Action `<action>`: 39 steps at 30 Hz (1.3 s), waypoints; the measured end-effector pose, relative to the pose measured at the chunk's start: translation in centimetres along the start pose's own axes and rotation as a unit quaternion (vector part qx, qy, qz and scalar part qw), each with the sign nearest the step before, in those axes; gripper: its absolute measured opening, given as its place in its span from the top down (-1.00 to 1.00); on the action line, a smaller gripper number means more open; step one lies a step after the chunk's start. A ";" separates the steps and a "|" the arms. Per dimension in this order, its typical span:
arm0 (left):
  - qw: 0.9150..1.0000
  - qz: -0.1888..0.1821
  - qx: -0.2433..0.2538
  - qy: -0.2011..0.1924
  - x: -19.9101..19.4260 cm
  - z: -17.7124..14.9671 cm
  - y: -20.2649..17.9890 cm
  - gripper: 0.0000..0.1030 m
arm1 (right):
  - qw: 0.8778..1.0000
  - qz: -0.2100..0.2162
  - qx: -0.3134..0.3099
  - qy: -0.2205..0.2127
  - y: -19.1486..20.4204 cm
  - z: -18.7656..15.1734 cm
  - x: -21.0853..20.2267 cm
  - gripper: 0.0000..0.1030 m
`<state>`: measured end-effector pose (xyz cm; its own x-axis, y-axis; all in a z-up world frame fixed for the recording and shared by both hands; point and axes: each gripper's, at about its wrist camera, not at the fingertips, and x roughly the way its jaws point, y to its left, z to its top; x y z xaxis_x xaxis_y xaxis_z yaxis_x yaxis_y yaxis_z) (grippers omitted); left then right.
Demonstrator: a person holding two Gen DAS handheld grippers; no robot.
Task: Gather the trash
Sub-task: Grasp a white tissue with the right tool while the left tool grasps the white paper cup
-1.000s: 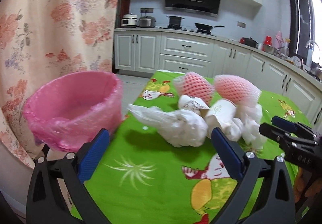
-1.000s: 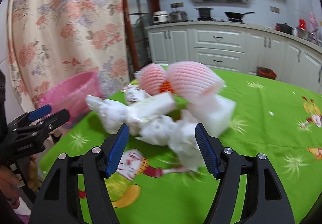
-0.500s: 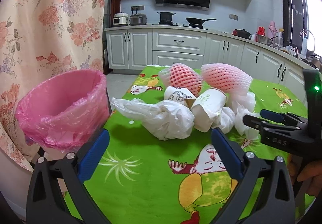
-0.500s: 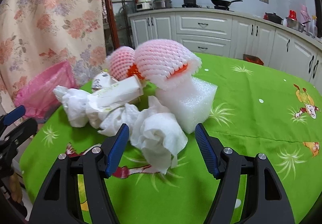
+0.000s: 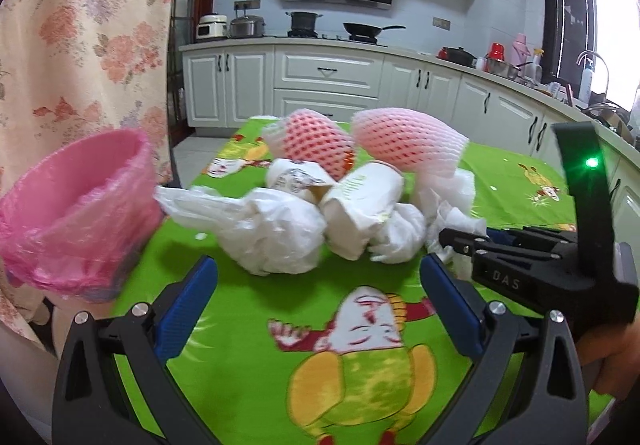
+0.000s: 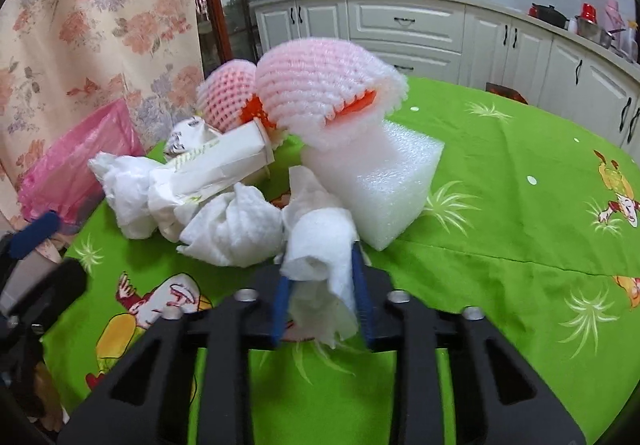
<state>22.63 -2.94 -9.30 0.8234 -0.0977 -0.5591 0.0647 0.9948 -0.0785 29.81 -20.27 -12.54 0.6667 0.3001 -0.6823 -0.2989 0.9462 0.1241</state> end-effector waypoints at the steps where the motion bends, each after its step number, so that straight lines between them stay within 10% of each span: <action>1: 1.000 -0.004 0.000 0.003 0.3 0.1 -0.4 -0.90 | 1.000 0.000 0.002 -0.006 -0.2 -0.2 -0.4 0.70; 17: 0.999 -0.009 0.053 -0.007 2.8 1.0 -6.7 -0.46 | 0.994 -0.027 0.073 -0.074 -7.1 -3.3 -6.5 0.72; 35: 0.997 0.019 0.056 0.057 10.1 3.9 -4.6 -0.37 | 0.993 -0.017 0.079 -0.088 -7.1 -3.8 -7.2 0.72; 39: 0.997 0.011 0.056 0.047 9.5 3.1 -4.7 -0.08 | 0.993 -0.016 0.077 -0.087 -7.1 -3.9 -7.1 0.72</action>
<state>31.86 -8.48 -11.68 0.7696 -0.0721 -0.6345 0.1132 0.9933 0.0244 24.58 -29.54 -11.37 0.7856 0.2737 -0.5549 -0.1774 0.9588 0.2218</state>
